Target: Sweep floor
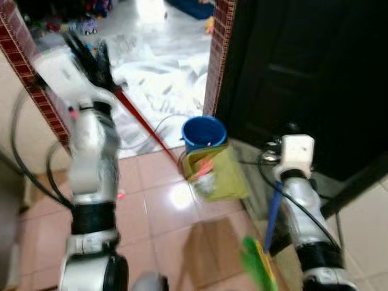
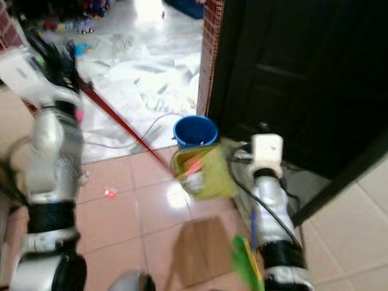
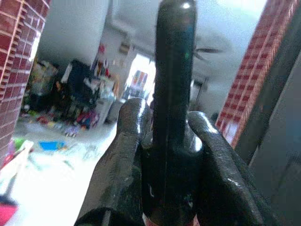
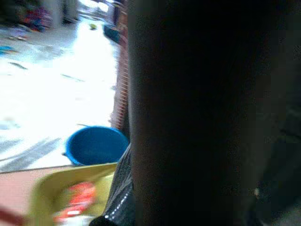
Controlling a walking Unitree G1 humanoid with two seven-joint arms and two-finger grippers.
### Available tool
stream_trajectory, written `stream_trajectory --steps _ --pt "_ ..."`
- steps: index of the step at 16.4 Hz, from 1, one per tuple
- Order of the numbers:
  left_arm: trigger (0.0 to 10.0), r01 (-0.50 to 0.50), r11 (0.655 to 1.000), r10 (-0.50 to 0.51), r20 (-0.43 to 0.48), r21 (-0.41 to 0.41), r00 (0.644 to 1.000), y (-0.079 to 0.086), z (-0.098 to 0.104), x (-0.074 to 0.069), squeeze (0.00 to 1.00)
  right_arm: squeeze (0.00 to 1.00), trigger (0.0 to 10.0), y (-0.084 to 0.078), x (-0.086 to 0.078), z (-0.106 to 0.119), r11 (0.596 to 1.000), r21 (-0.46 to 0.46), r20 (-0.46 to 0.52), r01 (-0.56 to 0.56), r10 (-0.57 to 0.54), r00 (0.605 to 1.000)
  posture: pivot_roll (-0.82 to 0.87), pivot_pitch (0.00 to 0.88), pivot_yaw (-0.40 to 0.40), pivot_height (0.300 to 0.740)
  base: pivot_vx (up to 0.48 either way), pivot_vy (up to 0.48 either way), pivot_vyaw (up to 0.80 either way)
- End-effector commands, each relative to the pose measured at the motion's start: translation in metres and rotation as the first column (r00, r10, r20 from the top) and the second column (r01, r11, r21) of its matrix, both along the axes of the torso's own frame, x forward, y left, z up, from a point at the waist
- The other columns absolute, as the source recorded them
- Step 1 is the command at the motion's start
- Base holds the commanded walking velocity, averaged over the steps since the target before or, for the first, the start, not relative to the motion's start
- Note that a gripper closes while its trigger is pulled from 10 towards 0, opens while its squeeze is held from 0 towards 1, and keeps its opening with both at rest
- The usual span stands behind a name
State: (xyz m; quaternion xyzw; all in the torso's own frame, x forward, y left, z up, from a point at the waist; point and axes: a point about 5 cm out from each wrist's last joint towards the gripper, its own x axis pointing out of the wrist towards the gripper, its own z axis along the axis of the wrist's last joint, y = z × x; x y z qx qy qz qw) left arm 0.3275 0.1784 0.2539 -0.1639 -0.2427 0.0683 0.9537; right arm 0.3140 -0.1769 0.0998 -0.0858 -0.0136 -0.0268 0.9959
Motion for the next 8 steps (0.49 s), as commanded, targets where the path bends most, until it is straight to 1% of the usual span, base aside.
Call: stream_trajectory --steps 1,2,3,5,7,8 --pt "10.0 -0.002 1.0 0.001 0.085 0.005 0.996 -0.004 0.022 -0.003 0.0 0.0 10.0 -0.005 0.002 0.01 1.0 0.006 0.048 0.014 -0.015 0.999 0.0 0.0 0.005 0.74 0.431 0.0 0.0" --pt "10.0 -0.004 1.0 0.004 0.109 0.002 0.994 -0.003 0.031 -0.003 0.0 0.0 10.0 -0.005 0.001 0.01 1.0 0.006 0.048 0.011 -0.011 0.999 0.0 0.0 0.005 0.74 0.431 0.0 0.0" --pt "10.0 -0.015 1.0 0.015 0.118 0.004 0.993 -0.002 0.035 -0.002 0.0 0.0 10.0 -0.005 0.002 0.009 1.0 0.005 0.048 0.01 -0.01 0.999 0.0 0.0 0.005 0.74 0.431 0.0 0.0" --pt "10.0 -0.063 0.998 0.062 0.119 0.009 0.991 0.007 0.037 0.0 0.0 0.0 10.0 -0.004 0.002 0.009 1.0 0.002 0.047 0.007 -0.007 0.999 0.0 0.0 0.005 0.74 0.431 0.0 0.0" --pt "10.0 -0.144 0.989 0.141 0.108 0.016 0.984 0.019 0.039 0.003 0.0 0.0 10.0 -0.003 0.003 0.009 1.0 0.0 0.048 0.005 -0.005 0.999 0.0 0.0 0.006 0.74 0.431 0.0 0.0" --pt "10.0 -0.166 0.986 0.163 0.108 0.017 0.981 0.022 0.04 0.004 0.0 0.0 10.0 -0.003 0.003 0.009 1.0 0.001 0.048 0.004 -0.004 0.999 0.0 0.0 0.006 0.74 0.431 0.0 0.0"
